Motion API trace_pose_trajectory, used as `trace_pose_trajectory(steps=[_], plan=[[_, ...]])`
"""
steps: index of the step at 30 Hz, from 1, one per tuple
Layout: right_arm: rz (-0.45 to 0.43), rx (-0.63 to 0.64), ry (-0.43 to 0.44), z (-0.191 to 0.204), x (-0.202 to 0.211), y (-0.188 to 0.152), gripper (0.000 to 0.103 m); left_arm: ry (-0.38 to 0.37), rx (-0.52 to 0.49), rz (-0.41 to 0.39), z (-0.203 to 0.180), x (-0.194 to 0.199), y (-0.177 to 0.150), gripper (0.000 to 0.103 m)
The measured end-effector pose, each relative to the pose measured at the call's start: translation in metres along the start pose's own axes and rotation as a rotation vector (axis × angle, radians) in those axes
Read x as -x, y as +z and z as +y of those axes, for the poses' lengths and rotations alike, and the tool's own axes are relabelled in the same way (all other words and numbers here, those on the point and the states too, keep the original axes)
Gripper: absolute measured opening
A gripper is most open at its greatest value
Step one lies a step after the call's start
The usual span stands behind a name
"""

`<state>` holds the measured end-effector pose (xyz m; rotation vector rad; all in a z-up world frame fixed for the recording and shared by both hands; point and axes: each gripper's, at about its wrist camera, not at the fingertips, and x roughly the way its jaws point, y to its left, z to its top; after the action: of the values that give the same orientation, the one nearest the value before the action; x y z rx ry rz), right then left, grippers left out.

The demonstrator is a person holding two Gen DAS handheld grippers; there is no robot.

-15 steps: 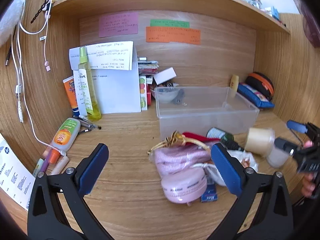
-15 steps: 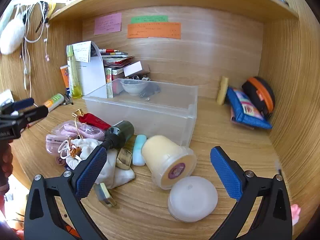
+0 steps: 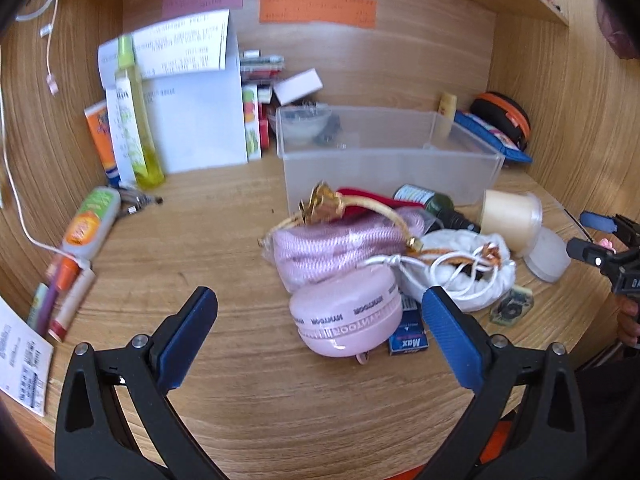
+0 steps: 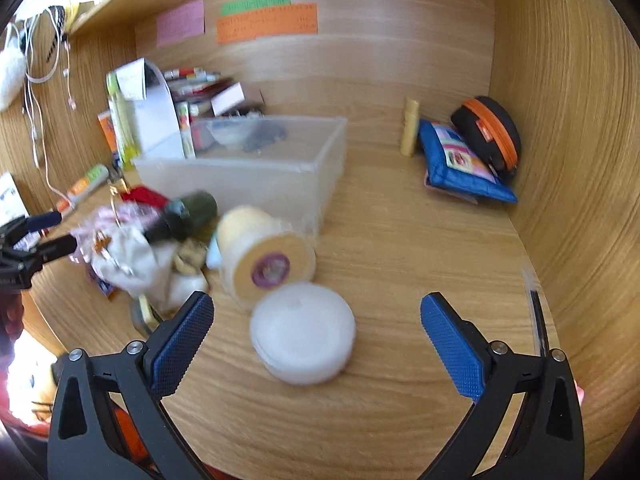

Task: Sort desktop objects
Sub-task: 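Grasp the pink round compact with the left tool while the right tool grasps the white round container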

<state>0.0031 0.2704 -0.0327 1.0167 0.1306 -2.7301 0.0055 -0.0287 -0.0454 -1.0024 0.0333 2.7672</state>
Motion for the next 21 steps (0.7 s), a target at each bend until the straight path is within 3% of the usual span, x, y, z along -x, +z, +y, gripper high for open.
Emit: trace_pose_trajectory(steps=[6, 13, 17, 21], plan=[[0.052, -0.013, 0.035, -0.002, -0.012, -0.008, 0.103, 0.005, 0.042, 0.055, 0.002, -0.016, -0.005, 0.103], [0.119, 0.001, 0.005, 0.005, -0.038, -0.015, 0.101, -0.034, 0.097, 0.112, 0.004, -0.035, -0.004, 0.103], [0.108, 0.002, -0.003, 0.004, -0.043, -0.015, 0.093, -0.072, 0.128, 0.135, 0.005, -0.045, -0.002, 0.103], [0.091, 0.028, 0.001, 0.008, -0.043, -0.015, 0.085, -0.064, 0.159, 0.136, 0.006, -0.047, 0.002, 0.103]])
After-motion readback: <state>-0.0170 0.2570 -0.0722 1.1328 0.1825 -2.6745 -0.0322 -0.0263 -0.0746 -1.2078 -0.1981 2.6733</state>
